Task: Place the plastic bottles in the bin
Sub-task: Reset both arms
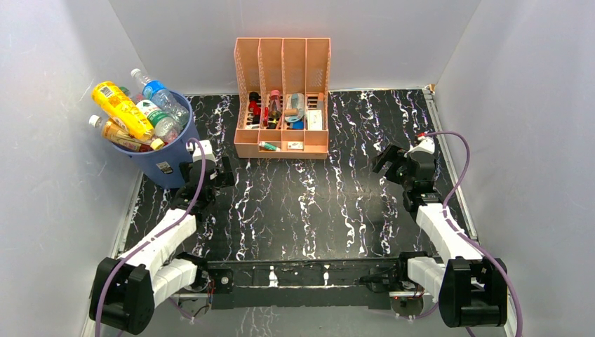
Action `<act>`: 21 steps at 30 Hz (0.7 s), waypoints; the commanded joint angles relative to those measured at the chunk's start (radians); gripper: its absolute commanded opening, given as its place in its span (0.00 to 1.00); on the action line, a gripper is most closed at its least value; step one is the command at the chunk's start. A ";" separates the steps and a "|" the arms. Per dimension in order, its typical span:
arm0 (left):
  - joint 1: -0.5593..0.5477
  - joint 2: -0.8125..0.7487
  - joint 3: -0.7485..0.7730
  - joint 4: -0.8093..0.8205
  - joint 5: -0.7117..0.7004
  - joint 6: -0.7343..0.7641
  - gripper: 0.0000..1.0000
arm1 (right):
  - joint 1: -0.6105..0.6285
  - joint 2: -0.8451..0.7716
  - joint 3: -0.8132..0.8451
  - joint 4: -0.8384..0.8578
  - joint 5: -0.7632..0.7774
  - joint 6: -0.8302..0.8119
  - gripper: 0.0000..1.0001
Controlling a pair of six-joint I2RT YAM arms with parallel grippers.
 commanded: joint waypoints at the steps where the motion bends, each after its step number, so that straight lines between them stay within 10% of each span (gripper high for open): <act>1: 0.004 -0.015 0.015 -0.003 -0.008 0.011 0.98 | 0.002 -0.025 0.025 0.023 -0.001 -0.011 0.98; 21: 0.004 -0.024 0.017 -0.008 -0.016 0.013 0.98 | 0.001 -0.028 0.020 0.029 -0.004 -0.011 0.98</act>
